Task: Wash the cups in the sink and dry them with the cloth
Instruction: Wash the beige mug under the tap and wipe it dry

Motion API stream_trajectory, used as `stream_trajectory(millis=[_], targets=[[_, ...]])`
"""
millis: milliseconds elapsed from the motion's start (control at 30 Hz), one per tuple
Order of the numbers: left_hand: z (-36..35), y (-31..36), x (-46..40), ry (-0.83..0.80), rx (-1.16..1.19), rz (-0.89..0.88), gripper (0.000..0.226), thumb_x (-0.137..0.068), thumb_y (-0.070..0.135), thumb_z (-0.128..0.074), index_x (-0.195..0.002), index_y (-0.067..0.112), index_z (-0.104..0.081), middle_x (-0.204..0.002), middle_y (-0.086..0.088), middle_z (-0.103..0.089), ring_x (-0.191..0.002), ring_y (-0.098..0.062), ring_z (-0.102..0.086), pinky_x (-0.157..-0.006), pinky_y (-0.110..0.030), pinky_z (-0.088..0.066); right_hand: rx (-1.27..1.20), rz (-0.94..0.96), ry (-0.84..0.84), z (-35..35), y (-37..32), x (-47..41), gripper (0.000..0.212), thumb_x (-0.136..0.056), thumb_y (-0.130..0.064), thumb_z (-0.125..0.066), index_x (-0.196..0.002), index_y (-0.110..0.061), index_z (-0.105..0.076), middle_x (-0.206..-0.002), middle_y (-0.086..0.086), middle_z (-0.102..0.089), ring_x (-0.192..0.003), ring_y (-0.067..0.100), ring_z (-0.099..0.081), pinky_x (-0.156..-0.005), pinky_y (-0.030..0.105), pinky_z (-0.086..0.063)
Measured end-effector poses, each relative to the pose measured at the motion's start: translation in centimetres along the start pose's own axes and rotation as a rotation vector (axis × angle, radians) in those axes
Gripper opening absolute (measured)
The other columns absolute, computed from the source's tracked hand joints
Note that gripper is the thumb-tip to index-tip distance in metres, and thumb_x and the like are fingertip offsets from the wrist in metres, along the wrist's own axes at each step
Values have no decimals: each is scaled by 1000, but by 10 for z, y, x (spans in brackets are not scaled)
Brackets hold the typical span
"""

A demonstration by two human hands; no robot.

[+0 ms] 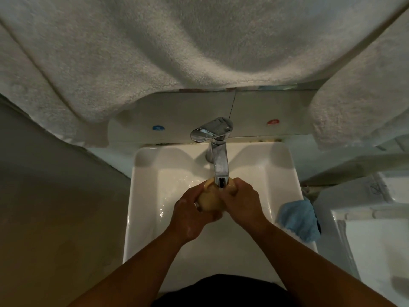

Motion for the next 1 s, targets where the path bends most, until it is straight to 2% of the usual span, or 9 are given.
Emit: stream_trajectory(millis=[67,133,200,367,500,633,700,833,1000], targets=[[1,-1,-1,1,10,-16,81,-58,40,-95,-122,61,-49,-123,23,-61,-108,2,-61,-85,-26,-57,-92,-6,-72,-1,-2,3,29,-88,-56,-66,-86,-28,-58,-85,-4,-65,-78,18,-65,-68,32,-51],[5,-1,-2,5,39,8,74,-63,49,-90,-127,56,-54,-124,19,-64,-108,-3,-63,-81,-22,-57,-137,17,-79,1,2,2,29,-91,-53,-61,-79,-27,-59,-81,-1,-66,-76,21,-66,-72,44,-58],[9,-1,-5,-17,121,56,70,-72,40,-90,-134,44,-58,-125,12,-65,-108,-8,-65,-78,-23,-59,-236,29,-71,4,7,3,34,-98,-50,-50,-82,-23,-64,-83,2,-67,-79,24,-67,-71,51,-60],[16,1,-7,-135,482,357,60,-73,35,-88,-127,32,-61,-126,-8,-64,-109,-29,-68,-84,-47,-62,-682,-74,-184,9,8,14,22,-105,-32,-50,-100,-24,-69,-107,1,-66,-98,24,-65,-64,41,-63],[12,5,-7,-168,654,462,38,-88,32,-70,-123,22,-60,-125,-9,-66,-108,-32,-70,-80,-45,-60,-592,35,-309,5,14,13,21,-93,-17,-70,-114,-20,-69,-102,1,-74,-92,18,-72,-71,31,-61],[11,6,-10,-127,661,391,36,-89,18,-71,-123,19,-59,-123,-10,-66,-106,-32,-69,-77,-43,-60,-565,72,-266,3,19,15,17,-99,-23,-62,-113,-29,-70,-102,-9,-76,-95,11,-72,-81,26,-59],[12,3,-10,-103,618,313,49,-79,12,-82,-121,22,-60,-124,-10,-64,-105,-32,-68,-81,-48,-61,-713,-53,-234,2,20,15,21,-104,-29,-51,-105,-31,-72,-99,-12,-76,-100,13,-71,-84,29,-60],[16,-4,-9,-41,505,207,68,-57,14,-89,-118,29,-63,-124,-1,-63,-106,-26,-66,-85,-48,-60,-871,-220,-193,0,23,8,23,-105,-22,-50,-101,-12,-70,-105,5,-70,-110,28,-65,-80,38,-61],[15,-2,-8,-102,455,255,65,-67,12,-83,-125,35,-63,-133,-3,-57,-116,-30,-62,-89,-48,-60,-857,-209,-158,-4,26,4,22,-104,-24,-54,-104,-10,-69,-109,11,-67,-107,27,-64,-76,36,-61]])
Point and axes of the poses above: each hand's wrist, its own x-axis away from the middle knuckle, its own z-axis out of the back of the hand, y = z × x, the point moved 1 cm from there along -x, towards the middle knuckle
